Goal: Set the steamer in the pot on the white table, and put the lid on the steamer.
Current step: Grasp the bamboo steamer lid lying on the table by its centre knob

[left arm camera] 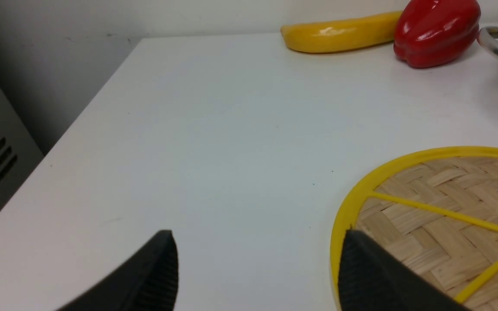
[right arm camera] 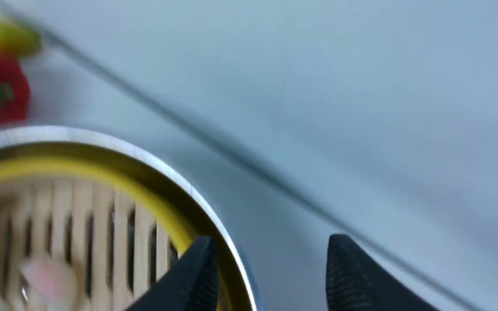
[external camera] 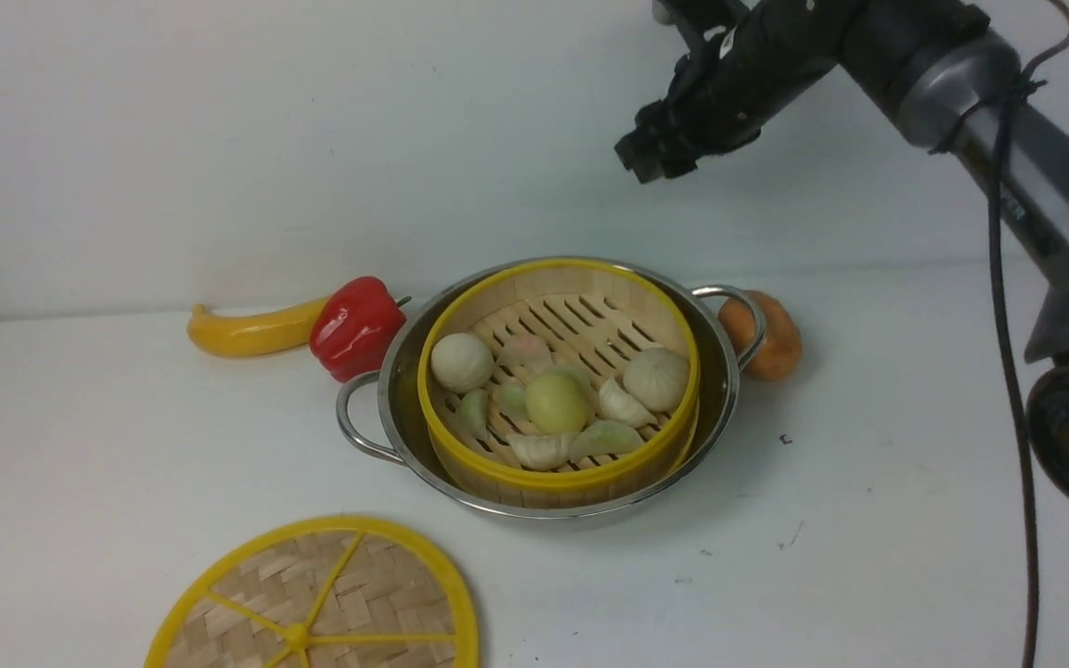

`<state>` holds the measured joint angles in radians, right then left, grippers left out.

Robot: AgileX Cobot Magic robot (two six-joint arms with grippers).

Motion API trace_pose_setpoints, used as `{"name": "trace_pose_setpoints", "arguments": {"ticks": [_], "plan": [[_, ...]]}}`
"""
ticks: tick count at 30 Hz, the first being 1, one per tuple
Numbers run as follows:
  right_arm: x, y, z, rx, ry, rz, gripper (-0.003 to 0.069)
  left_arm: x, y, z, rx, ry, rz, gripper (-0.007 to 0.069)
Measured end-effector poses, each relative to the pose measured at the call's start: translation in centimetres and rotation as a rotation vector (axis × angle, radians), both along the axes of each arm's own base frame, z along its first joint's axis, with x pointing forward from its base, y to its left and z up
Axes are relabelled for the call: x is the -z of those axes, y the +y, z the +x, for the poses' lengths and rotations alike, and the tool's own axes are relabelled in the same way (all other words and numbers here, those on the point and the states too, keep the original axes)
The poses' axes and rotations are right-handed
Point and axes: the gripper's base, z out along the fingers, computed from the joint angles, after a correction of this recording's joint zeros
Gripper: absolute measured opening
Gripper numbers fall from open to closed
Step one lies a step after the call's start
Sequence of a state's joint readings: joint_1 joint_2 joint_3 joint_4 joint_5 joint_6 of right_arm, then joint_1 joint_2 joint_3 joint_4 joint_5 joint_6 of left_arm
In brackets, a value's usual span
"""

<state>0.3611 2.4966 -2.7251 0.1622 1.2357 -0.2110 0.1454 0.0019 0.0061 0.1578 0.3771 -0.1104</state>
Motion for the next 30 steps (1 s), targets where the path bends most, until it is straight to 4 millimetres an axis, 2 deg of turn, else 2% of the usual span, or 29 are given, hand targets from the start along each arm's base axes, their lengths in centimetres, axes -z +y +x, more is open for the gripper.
{"name": "trace_pose_setpoints", "arguments": {"ticks": [2, 3, 4, 6, 7, 8, 9, 10, 11, 13, 18, 23, 25, 30], "plan": [[-2.3, -0.1, -0.3, 0.024, -0.06, 0.048, 0.0325, 0.0, 0.0, 0.0, 0.0, 0.0, 0.0, 0.0461], [-2.7, -0.2, -0.4, 0.028, -0.069, 0.056, 0.0318, 0.0, 0.0, 0.0, 0.0, 0.0, 0.0, 0.0461], [-4.1, -0.3, -0.8, 0.044, -0.098, 0.082, 0.0286, 0.0, 0.0, 0.0, 0.0, 0.0, 0.0, 0.0461], [-5.8, -0.6, -1.4, 0.056, -0.128, 0.109, 0.0235, 0.0, 0.0, 0.0, 0.0, 0.0, 0.0, 0.0461], [-7.0, -0.7, -1.9, 0.062, -0.151, 0.127, 0.0181, 0.0, 0.0, 0.0, 0.0, 0.0, 0.0, 0.0461], [-7.8, -0.9, -2.2, 0.067, -0.165, 0.14, 0.0142, 0.0, 0.0, 0.0, 0.0, 0.0, 0.0, 0.0461], [-8.0, -0.9, -2.3, 0.068, -0.167, 0.142, 0.0142, 0.0, 0.0, 0.0, 0.0, 0.0, 0.0, 0.0461], [-9.4, -1.1, -2.9, 0.073, -0.19, 0.159, 0.0071, 0.0, 0.0, 0.0, 0.0, 0.0, 0.0, 0.0461], [-10.2, -1.3, -3.3, 0.075, -0.202, 0.168, 0.0036, 0.0, 0.0, 0.0, 0.0, 0.0, 0.0, 0.0461], [-11.3, -1.4, -3.9, 0.077, -0.216, 0.189, 0.0, 0.0, 0.0, 0.0, 0.0, 0.0, 0.0, 0.0461], [-14.2, -1.8, -5.7, 0.072, -0.244, 0.255, -0.0005, 0.0, 0.0, 0.0, 0.0, 0.0, 0.0, 0.0461], [-19.0, -2.9, -9.1, 0.066, -0.317, 0.336, -0.0003, 0.0, 0.0, 0.0, 0.0, 0.0, 0.0, 0.0461], [-22.0, -3.6, -11.6, 0.053, -0.367, 0.385, -0.0001, 0.0, 0.0, 0.0, 0.0, 0.0, 0.0, 0.0461], [-27.3, -5.3, -16.9, 0.016, -0.472, 0.469, -0.0001, 0.0, 0.0, 0.0, 0.0, 0.0, 0.0, 0.0461]]}}
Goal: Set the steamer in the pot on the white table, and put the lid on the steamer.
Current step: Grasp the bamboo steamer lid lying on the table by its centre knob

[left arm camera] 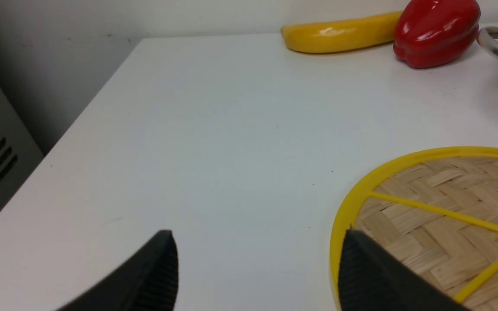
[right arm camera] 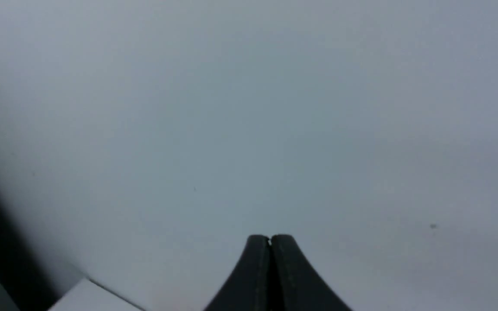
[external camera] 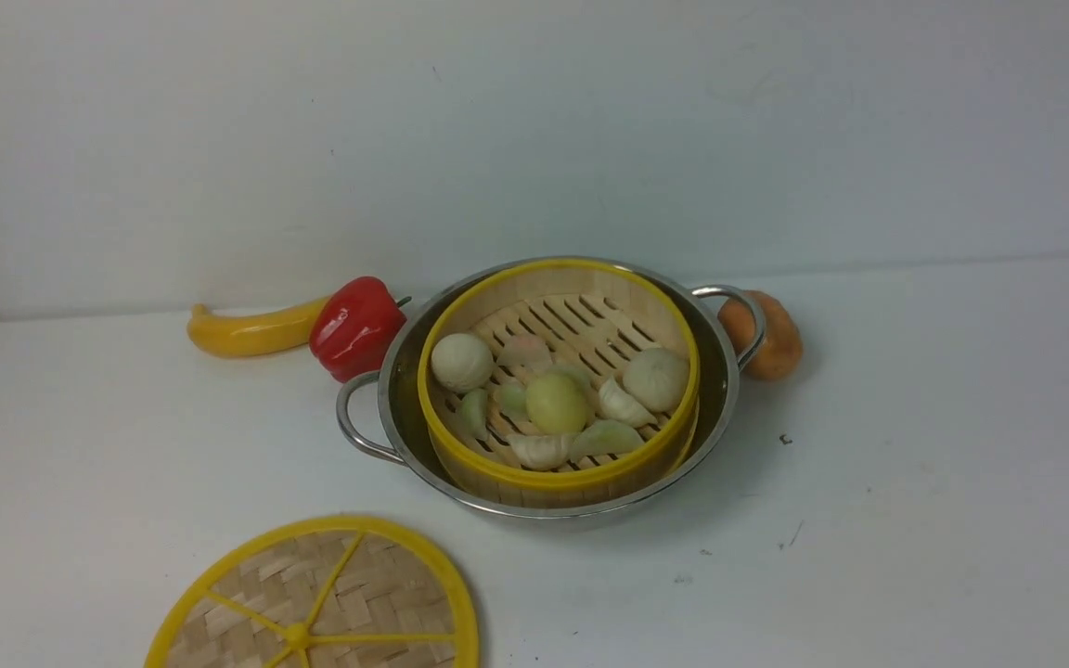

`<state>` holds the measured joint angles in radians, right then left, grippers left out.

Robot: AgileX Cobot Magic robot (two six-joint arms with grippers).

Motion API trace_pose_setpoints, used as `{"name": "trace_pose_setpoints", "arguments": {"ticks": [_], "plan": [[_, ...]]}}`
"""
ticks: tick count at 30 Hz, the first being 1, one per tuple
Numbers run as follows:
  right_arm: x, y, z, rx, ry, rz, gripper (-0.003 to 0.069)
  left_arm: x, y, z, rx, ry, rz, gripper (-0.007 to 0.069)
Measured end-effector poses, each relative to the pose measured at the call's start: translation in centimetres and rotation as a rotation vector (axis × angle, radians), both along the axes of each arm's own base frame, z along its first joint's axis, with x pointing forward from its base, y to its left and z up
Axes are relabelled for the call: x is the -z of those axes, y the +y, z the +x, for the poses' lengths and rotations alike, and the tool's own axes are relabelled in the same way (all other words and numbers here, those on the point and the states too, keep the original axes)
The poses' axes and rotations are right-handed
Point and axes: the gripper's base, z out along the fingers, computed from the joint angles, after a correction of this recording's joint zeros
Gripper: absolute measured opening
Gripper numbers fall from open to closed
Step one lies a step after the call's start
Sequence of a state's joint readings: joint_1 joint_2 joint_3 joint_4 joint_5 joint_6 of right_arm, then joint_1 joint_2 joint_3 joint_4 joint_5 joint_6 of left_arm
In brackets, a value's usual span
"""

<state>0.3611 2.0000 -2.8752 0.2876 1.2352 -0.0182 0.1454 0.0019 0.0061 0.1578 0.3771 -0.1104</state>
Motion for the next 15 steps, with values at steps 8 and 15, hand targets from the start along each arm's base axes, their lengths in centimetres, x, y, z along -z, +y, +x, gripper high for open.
{"name": "trace_pose_setpoints", "arguments": {"ticks": [8, 15], "plan": [[-3.7, -1.7, -4.7, -0.012, -0.102, 0.051, 0.0006, 0.0, 0.0, 0.0, 0.0, 0.0, 0.0, 0.0461], [-3.7, -0.9, -5.0, -0.092, -0.055, 0.127, 0.0024, 0.0, 0.0, 0.0, 0.0, 0.0, 0.0, 0.0461]]}}
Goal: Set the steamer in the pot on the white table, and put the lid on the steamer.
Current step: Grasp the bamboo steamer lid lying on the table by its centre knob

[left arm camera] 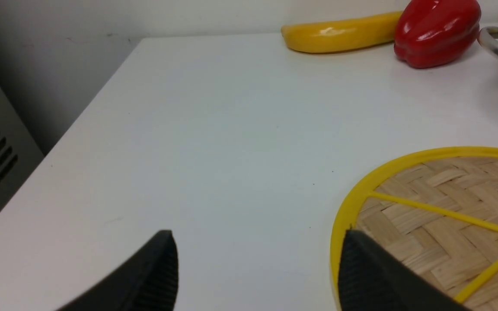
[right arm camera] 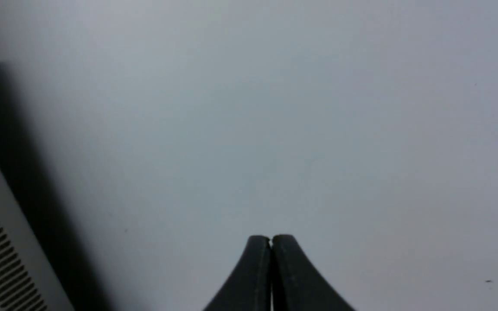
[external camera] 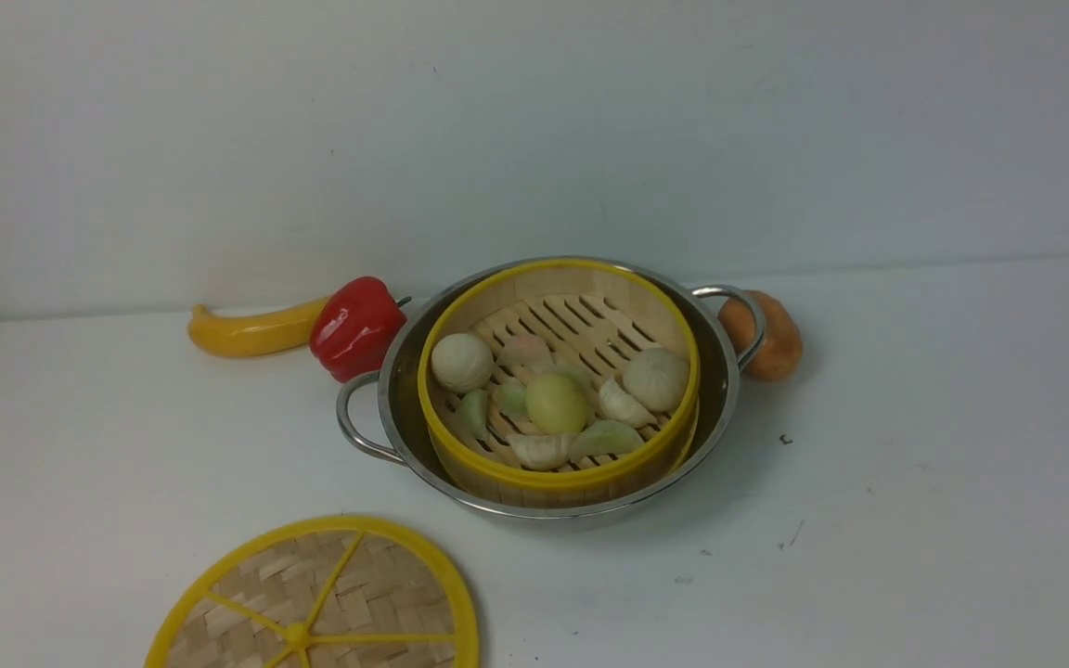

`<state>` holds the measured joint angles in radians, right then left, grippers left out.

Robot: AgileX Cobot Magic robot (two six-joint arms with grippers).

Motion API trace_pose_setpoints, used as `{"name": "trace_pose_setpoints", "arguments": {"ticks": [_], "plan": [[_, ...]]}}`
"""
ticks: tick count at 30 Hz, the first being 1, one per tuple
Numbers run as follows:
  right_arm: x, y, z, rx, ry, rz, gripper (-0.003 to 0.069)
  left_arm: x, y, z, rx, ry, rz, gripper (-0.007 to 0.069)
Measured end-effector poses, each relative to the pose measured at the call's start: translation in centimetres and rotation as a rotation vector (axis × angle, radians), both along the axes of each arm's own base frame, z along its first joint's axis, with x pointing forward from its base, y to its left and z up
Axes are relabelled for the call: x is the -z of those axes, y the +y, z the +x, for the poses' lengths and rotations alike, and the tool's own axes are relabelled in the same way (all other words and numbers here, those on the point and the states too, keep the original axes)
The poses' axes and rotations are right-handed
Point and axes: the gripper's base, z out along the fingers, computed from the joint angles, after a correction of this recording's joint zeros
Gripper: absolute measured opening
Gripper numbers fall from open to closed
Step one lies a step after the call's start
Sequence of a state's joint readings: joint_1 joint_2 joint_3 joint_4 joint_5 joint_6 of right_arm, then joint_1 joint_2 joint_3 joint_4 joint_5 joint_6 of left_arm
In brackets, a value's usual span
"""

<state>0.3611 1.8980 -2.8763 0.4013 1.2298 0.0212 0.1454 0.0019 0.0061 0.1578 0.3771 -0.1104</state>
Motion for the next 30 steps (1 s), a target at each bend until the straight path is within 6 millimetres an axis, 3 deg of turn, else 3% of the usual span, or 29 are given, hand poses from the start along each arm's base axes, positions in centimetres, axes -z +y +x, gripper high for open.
{"name": "trace_pose_setpoints", "arguments": {"ticks": [11, 16, 21, 24, 26, 28, 29, 30], "plan": [[1.3, 0.2, 1.6, 0.042, 0.045, -0.045, 0.0067, 0.0, 0.0, 0.0, 0.0, 0.0, 0.0, 0.0461], [4.1, -0.4, 2.4, 0.123, 0.141, -0.195, 0.0084, 0.0, 0.0, 0.0, 0.0, 0.0, 0.0, 0.0461], [7.7, -2.7, -0.5, 0.236, 0.095, -0.247, 0.0101, 0.0, 0.0, 0.0, 0.0, 0.0, 0.0, 0.0461], [11.6, -4.3, -3.2, 0.29, 0.063, -0.291, 0.0109, 0.0, 0.0, 0.0, 0.0, 0.0, 0.0, 0.0461], [15.3, -5.3, -5.0, 0.314, 0.086, -0.321, 0.0116, 0.0, 0.0, 0.0, 0.0, 0.0, 0.0, 0.0461], [17.7, -6.7, -7.1, 0.346, 0.099, -0.31, 0.0124, 0.0, 0.0, 0.0, 0.0, 0.0, 0.0, 0.0461], [18.0, -6.8, -7.2, 0.351, 0.095, -0.307, 0.0125, 0.0, 0.0, 0.0, 0.0, 0.0, 0.0, 0.0461], [19.7, -7.9, -8.6, 0.386, 0.113, -0.284, 0.013, 0.0, 0.0, 0.0, 0.0, 0.0, 0.0, 0.0461]]}}
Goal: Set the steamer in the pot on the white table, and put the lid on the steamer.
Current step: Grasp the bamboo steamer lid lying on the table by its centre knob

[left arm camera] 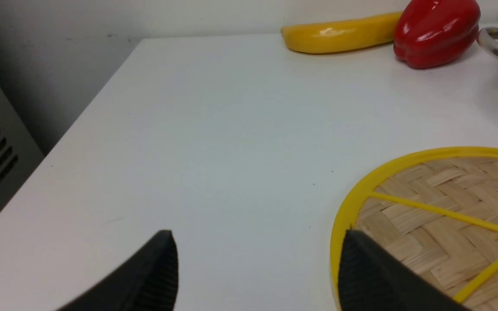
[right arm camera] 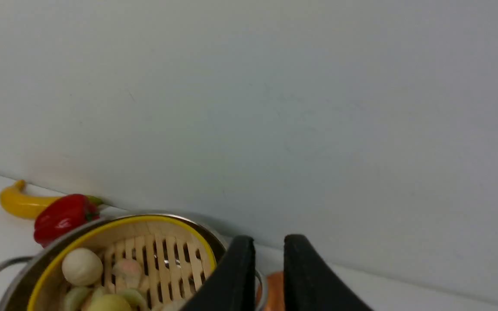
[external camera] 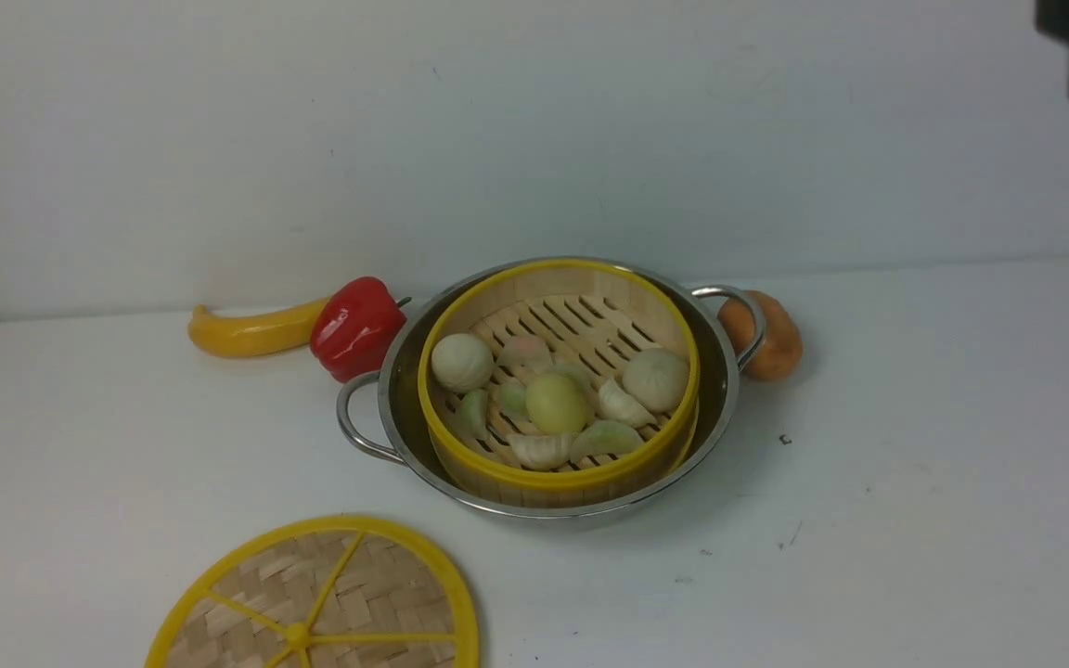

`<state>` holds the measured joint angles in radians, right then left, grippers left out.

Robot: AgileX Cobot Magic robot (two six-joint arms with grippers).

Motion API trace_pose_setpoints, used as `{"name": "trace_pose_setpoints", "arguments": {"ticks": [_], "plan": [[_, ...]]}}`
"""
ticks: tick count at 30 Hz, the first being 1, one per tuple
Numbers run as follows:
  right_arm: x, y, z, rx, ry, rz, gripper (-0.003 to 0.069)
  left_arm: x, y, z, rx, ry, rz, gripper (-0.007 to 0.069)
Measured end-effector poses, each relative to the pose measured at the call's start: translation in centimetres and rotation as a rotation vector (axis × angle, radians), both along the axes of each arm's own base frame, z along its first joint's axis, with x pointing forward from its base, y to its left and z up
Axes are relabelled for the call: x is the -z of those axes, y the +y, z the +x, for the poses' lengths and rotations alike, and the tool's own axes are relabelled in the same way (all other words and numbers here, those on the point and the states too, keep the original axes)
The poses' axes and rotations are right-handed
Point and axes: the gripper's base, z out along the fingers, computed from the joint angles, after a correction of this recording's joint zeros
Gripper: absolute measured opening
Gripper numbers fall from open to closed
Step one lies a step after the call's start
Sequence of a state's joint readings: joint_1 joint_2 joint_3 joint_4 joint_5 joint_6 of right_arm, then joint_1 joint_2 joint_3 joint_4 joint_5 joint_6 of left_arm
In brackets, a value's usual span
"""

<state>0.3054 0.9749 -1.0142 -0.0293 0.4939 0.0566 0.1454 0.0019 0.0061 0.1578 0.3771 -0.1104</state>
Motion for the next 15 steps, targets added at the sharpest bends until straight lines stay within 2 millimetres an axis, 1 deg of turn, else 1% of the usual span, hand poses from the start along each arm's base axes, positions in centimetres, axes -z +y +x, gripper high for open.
{"name": "trace_pose_setpoints", "arguments": {"ticks": [3, 4, 6, 7, 8, 9, 12, 14, 15], "plan": [[3.2, -2.5, -2.9, 0.104, -0.011, 0.055, 0.0146, 0.0, 0.0, 0.0, 0.0, 0.0, 0.0, 0.0461], [3.7, -3.1, -3.9, 0.13, -0.028, 0.075, 0.0148, 0.0, 0.0, 0.0, 0.0, 0.0, 0.0, 0.0461], [5.4, -4.3, -5.9, 0.189, -0.042, 0.089, 0.0158, 0.0, 0.0, 0.0, 0.0, 0.0, 0.0, 0.0461], [5.9, -4.7, -6.9, 0.208, -0.061, 0.096, 0.016, 0.0, 0.0, 0.0, 0.0, 0.0, 0.0, 0.0461], [6.4, -4.9, -7.3, 0.221, -0.06, 0.094, 0.0162, 0.0, 0.0, 0.0, 0.0, 0.0, 0.0, 0.0461], [7.0, -5.3, -8.4, 0.243, -0.088, 0.095, 0.0165, 0.0, 0.0, 0.0, 0.0, 0.0, 0.0, 0.0461], [9.5, -5.9, -10.6, 0.286, -0.129, 0.093, 0.0173, 0.0, 0.0, 0.0, 0.0, 0.0, 0.0, 0.0461], [10.6, -6.1, -11.3, 0.297, -0.155, 0.088, 0.0178, 0.0, 0.0, 0.0, 0.0, 0.0, 0.0, 0.0461], [11.8, -6.1, -11.7, 0.304, -0.176, 0.086, 0.0182, 0.0, 0.0, 0.0, 0.0, 0.0, 0.0, 0.0461]]}}
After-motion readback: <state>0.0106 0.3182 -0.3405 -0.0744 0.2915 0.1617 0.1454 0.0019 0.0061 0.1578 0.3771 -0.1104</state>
